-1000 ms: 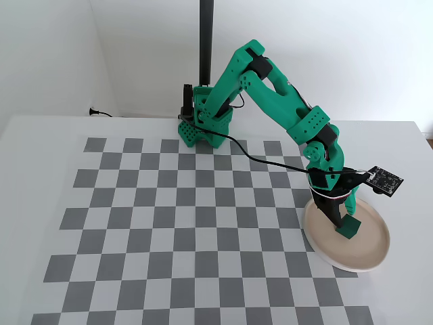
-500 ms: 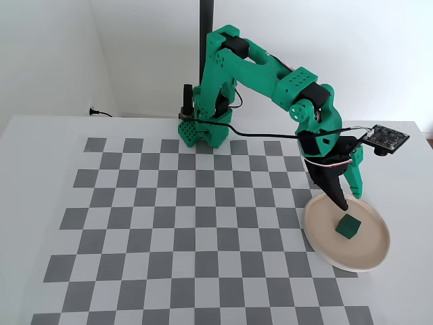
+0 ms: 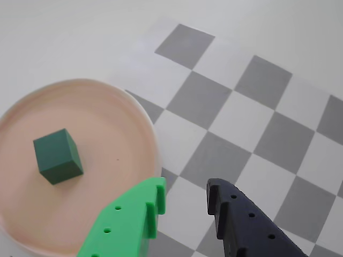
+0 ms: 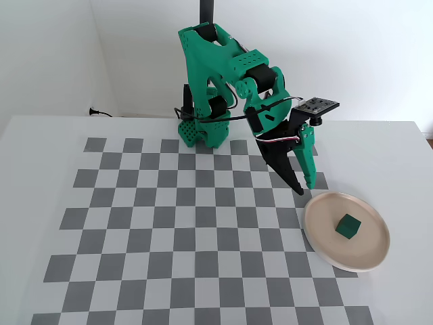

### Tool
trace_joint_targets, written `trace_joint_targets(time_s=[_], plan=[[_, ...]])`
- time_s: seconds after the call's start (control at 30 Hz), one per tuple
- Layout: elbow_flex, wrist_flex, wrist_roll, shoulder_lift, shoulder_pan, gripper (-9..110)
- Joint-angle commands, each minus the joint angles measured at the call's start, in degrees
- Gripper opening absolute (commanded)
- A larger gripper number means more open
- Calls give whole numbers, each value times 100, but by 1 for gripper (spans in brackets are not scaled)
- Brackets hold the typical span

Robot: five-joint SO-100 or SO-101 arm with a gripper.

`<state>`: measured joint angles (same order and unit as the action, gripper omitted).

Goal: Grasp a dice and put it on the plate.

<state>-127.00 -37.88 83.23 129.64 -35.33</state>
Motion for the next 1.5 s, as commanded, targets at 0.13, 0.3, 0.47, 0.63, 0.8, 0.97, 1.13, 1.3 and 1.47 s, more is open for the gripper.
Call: trace_joint_targets(time_s=[0.13, 0.3, 0.47, 0.63, 0.8, 0.97, 1.13, 1.3, 1.47], plan=[[-1020, 325, -615, 1380, 562, -2], [-1635, 404, -1011, 2030, 984, -4], [-1978, 343, -1635, 2584, 1160, -4], [-2188, 352, -2276, 2944, 1318, -4], [-2347, 396, -2971, 3173, 1608, -4], [-2927, 255, -3243, 3832, 1679, -4], [-3261, -158, -3595, 4649, 1696, -4], [-3428, -237, -4069, 4931, 1872, -4], [-3674, -158, -4509, 5142, 2039, -4]])
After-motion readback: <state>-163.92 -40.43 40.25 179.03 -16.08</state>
